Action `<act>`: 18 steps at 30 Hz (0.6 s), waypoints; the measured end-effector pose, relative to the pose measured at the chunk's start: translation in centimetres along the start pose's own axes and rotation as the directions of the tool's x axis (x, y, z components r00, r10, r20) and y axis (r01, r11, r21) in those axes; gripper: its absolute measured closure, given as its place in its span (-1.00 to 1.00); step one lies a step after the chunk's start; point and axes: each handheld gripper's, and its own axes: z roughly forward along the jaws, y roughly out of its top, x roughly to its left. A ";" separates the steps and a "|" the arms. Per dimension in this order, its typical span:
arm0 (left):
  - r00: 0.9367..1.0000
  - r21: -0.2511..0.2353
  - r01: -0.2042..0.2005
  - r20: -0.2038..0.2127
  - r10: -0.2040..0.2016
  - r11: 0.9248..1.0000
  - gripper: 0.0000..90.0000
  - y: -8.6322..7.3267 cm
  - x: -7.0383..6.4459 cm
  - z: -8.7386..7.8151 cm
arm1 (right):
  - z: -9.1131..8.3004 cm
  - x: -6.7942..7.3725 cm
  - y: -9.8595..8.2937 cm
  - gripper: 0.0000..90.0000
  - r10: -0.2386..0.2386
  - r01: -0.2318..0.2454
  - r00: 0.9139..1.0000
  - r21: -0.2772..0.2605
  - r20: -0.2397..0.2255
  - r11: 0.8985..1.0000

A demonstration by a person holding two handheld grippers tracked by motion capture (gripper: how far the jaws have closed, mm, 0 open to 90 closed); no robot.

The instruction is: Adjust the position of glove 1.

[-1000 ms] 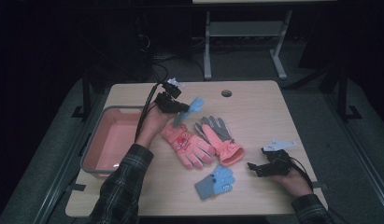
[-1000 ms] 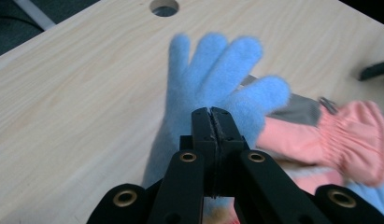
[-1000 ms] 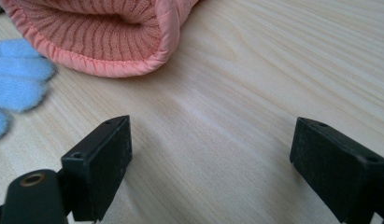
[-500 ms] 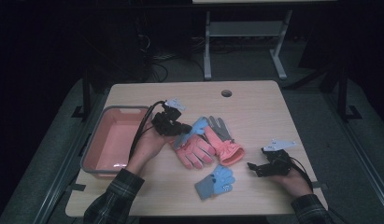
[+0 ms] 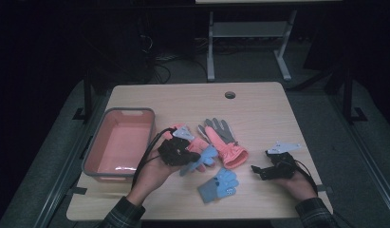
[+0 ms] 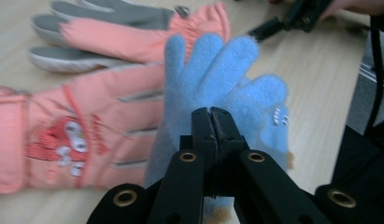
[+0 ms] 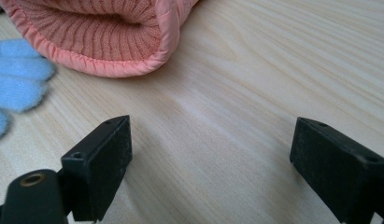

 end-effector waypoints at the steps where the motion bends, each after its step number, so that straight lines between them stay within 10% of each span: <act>1: 1.000 0.013 -0.009 0.004 0.009 1.000 0.99 -0.3 -0.4 0.2 | 0.0 0.0 0.0 -0.73 0.000 0.000 1.000 0.000 0.000 1.000; 10: 0.996 0.097 -0.028 0.081 0.020 0.995 0.98 -2.3 -2.6 4.1 | 0.0 0.0 0.0 -0.72 0.003 -0.003 1.000 0.000 0.003 1.000; 18: 0.995 0.065 -0.039 0.095 0.033 0.997 0.66 -2.7 -2.3 4.9 | 0.0 0.0 0.0 -0.72 -0.001 0.001 1.000 -0.002 0.004 1.000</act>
